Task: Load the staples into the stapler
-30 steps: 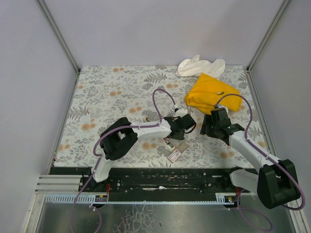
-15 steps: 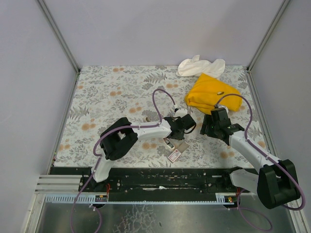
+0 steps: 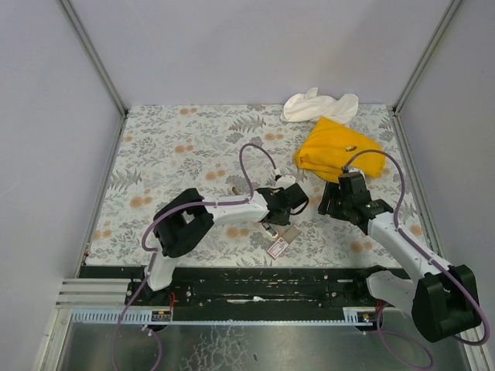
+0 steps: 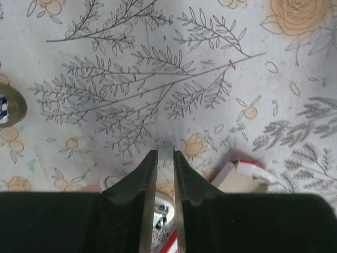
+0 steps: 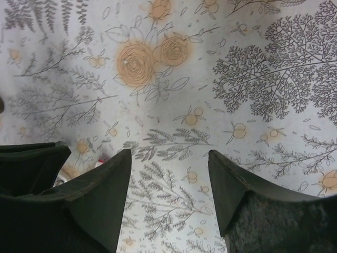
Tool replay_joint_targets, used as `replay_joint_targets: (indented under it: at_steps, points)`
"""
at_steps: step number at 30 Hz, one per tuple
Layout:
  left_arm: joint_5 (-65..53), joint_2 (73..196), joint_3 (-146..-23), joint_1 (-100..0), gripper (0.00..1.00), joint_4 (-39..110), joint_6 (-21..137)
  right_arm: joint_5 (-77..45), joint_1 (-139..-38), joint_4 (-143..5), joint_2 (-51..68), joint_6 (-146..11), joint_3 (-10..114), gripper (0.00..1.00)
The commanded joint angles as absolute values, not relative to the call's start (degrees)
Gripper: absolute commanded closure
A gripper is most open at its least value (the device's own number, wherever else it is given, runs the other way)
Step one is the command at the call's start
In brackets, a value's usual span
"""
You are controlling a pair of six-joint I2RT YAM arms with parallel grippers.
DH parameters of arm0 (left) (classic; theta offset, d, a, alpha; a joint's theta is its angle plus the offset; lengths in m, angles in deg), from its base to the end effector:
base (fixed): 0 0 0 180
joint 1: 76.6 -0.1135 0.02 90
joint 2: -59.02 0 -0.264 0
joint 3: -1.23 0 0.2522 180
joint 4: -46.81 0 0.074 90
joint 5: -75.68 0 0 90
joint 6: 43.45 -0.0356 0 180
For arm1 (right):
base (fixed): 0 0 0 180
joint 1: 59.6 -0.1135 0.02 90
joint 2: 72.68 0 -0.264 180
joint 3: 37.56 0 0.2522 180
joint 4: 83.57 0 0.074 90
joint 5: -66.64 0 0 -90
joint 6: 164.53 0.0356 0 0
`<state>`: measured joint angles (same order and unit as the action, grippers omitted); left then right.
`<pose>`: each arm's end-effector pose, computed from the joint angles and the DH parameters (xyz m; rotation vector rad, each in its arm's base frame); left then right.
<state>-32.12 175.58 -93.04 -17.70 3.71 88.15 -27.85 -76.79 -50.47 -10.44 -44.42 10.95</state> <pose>0.2244 -0.3509 0.1559 0.3064 2.6106 -0.1775 0.2081 0.0615 0.2074 0.3077 2.3858 0.2953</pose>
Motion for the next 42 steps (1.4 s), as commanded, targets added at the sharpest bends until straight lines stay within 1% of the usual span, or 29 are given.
replay_joint_targets:
  at_steps: [1, 6, 10, 13, 16, 20, 26, 30, 32, 36, 42]
  points:
    - [-30.09, 168.40, -91.91, -17.25, 0.90, 4.97, 88.93, -22.70, -76.65, -48.69, -15.54, -45.18, 13.40, 0.33]
    - [-25.34, 160.55, -90.83, -18.52, 0.90, 8.13, 89.29, -17.29, -76.65, -46.61, -21.28, -45.47, 16.60, 0.31]
    - [-17.74, 152.36, -85.06, -20.84, 0.90, 14.84, 89.35, -10.19, -76.63, -47.72, -25.05, -44.66, 19.08, 0.26]
    - [-9.51, 144.42, -78.49, -23.19, 0.90, 23.06, 89.59, -1.21, -76.65, -51.39, -26.97, -43.09, 19.89, 0.23]
    - [-1.75, 137.63, -72.62, -26.03, 0.89, 31.27, 90.21, 8.63, -76.63, -56.47, -27.22, -40.59, 20.41, 0.21]
    - [8.67, 132.00, -67.71, -29.62, 0.89, 40.66, 91.89, 19.82, -76.65, -66.21, -26.59, -33.61, 18.91, 0.19]
    - [18.81, 128.02, -62.30, -33.32, 0.89, 52.70, 96.98, 24.44, -76.74, -86.74, -27.10, -19.24, 12.77, 0.18]
    - [24.13, 127.76, -60.44, -33.88, 0.89, 60.44, 101.26, 26.80, -76.74, -102.84, -25.77, -8.70, 9.19, 0.24]
    - [25.76, 127.56, -59.92, -33.99, 0.89, 63.72, 102.66, 27.64, -76.77, -107.46, -25.34, -5.78, 8.54, 0.29]
    - [25.84, 127.10, -59.91, -34.08, 0.89, 64.30, 102.78, 27.49, -77.42, -107.88, -25.26, -4.73, 9.47, 0.41]
    - [25.45, 126.96, -59.25, -34.10, 0.89, 67.23, 105.14, 26.67, -79.28, -107.79, -24.81, -5.25, 9.89, 0.48]
